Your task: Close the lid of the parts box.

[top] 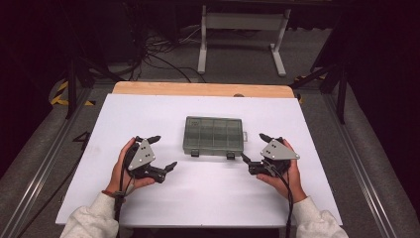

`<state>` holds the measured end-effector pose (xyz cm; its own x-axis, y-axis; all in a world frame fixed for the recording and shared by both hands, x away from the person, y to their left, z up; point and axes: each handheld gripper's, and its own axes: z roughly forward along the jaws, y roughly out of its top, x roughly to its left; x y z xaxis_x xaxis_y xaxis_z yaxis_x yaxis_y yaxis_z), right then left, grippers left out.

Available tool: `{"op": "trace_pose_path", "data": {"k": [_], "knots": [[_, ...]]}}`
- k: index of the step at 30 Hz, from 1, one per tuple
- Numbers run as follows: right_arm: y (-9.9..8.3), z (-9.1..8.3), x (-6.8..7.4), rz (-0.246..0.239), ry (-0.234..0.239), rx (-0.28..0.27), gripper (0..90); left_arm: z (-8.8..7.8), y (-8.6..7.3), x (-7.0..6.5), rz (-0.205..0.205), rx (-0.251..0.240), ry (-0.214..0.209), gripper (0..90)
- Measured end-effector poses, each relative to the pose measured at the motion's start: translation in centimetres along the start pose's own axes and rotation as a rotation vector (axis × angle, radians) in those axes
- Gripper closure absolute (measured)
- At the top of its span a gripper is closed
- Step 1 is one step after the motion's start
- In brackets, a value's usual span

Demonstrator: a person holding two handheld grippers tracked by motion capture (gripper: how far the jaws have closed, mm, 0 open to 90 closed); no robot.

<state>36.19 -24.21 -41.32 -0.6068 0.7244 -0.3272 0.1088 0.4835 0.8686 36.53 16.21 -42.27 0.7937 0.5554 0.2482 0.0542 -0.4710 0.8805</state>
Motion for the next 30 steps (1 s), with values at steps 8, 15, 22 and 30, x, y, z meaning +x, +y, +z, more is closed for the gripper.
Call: {"op": "trace_pose_path", "data": {"k": [8, 15, 22, 30], "knots": [[-0.3, -0.5, 0.0, 0.001, 0.003, 0.002, 12.9, -0.7, -0.3, -0.2, 0.003, 0.002, 0.009, 4.9], [-0.6, -1.0, 0.1, -0.005, 0.005, 0.013, 12.9, -1.2, -0.7, -0.1, 0.003, 0.016, 0.013, 4.9], [-0.9, -1.5, 0.1, 0.001, 0.008, 0.01, 13.0, -1.6, -1.1, -0.1, 0.004, 0.028, 0.012, 4.7], [-1.3, -2.1, 0.2, -0.008, 0.0, 0.018, 13.1, -1.9, -1.5, -0.3, 0.005, 0.037, 0.018, 4.7]]}}
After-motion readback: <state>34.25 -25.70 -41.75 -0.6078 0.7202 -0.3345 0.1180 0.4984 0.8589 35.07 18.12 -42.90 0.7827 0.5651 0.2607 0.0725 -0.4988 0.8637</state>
